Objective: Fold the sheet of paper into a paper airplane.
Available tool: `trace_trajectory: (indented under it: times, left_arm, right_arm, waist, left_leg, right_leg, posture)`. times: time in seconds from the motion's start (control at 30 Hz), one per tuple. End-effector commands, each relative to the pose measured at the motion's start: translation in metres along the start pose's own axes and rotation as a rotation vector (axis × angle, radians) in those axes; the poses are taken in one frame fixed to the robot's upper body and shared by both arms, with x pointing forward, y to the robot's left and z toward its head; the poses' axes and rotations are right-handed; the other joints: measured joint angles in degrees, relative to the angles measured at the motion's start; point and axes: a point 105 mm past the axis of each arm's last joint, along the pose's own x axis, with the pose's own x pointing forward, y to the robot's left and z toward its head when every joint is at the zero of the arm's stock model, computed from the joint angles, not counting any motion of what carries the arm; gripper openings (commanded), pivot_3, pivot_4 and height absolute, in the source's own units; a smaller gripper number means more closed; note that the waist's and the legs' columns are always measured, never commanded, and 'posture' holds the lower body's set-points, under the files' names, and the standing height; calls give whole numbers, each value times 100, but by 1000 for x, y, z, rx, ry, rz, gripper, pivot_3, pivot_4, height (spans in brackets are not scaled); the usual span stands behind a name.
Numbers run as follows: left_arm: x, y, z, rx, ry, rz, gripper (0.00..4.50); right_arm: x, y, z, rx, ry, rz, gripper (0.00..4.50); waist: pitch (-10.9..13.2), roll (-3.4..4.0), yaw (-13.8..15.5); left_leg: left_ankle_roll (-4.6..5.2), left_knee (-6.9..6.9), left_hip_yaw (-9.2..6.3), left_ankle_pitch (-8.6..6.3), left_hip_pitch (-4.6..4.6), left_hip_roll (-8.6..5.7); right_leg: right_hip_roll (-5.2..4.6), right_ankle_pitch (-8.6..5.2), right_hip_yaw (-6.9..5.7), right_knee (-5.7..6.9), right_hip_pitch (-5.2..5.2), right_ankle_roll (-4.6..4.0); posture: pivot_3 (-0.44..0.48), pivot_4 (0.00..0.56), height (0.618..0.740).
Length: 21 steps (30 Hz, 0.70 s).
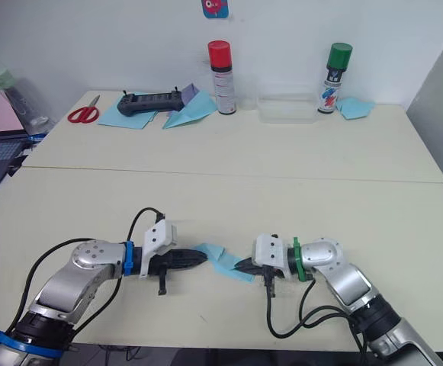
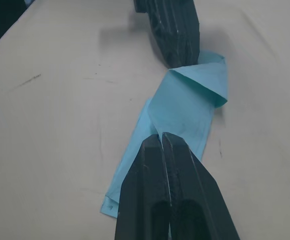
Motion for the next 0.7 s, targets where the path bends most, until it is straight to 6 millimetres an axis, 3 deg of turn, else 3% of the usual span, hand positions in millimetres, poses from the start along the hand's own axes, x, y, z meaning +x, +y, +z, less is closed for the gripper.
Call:
trace_trajectory:
  times: [0.03,0.1,0.23,0.37,0.47,0.7]
  left_arm:
    - [-9,5,-14,-59,67,16,0]
    - [-15,2,-2,-58,51,-39,0]
    - [-18,2,47,-85,-100,-108,0]
    - [-7,0,64,-56,-138,-126,0]
    - [4,2,59,-25,-119,-105,0]
    - [27,9,19,87,34,-84,0]
  right_arm:
    - [-1,0,-7,-52,56,10,53]
    - [0,-2,-11,-61,75,3,53]
    - [-2,-2,-11,-64,77,2,53]
    - [-4,-2,-10,-61,75,2,53]
    - [-4,-3,-9,-59,69,-2,53]
    - [-6,-4,2,-75,29,2,53]
  waist:
    - [0,0,6]
    - [0,0,3]
    - [1,-2,8]
    - [2,-6,19]
    - [2,-6,20]
    - [2,-6,25]
  left_leg:
    - [0,0,0,0,0,0]
    - [0,1,0,0,0,-1]
    - [0,1,-1,0,-2,0]
    - [0,6,-2,0,-6,-3]
    - [0,5,-1,0,-6,-3]
    - [0,4,-2,0,-6,-5]
  right_leg:
    - [0,0,0,0,0,0]
    - [-1,0,0,0,1,0]
    - [1,0,-2,1,-2,-1]
    - [-1,1,-2,-1,2,1]
    - [-1,1,-1,-1,1,1]
    - [-1,1,-1,-2,1,1]
  posture:
    - [0,150,740]
    - [0,150,740]
    - [0,150,740]
    - [0,150,740]
    - [0,150,740]
    - [0,150,740]
